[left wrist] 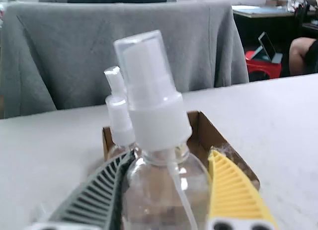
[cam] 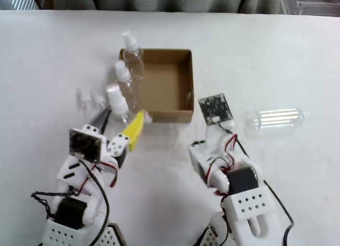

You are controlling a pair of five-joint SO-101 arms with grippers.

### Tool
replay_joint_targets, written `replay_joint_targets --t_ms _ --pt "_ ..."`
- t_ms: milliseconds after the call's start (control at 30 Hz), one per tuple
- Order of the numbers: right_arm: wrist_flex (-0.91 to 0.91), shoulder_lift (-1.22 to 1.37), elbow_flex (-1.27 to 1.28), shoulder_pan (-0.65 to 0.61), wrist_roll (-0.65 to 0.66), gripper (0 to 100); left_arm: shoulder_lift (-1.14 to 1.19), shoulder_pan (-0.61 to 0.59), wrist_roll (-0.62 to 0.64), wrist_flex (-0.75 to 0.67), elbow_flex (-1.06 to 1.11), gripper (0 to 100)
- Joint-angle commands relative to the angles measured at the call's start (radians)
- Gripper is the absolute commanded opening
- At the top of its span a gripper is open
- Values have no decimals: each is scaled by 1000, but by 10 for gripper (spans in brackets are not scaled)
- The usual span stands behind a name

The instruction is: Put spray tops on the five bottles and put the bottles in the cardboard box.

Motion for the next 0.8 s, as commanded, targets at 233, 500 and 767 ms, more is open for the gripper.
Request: replay_joint_targets --t_ms 233,500,767 --pt "-13 -231 218 117 164 15 -7 -35 0 -275 -35 22" --pt "-24 -380 310 117 163 15 -7 -31 2 -410 -38 22" --pt "-24 -450 342 120 54 15 -5 -27 2 -462 -43 21"
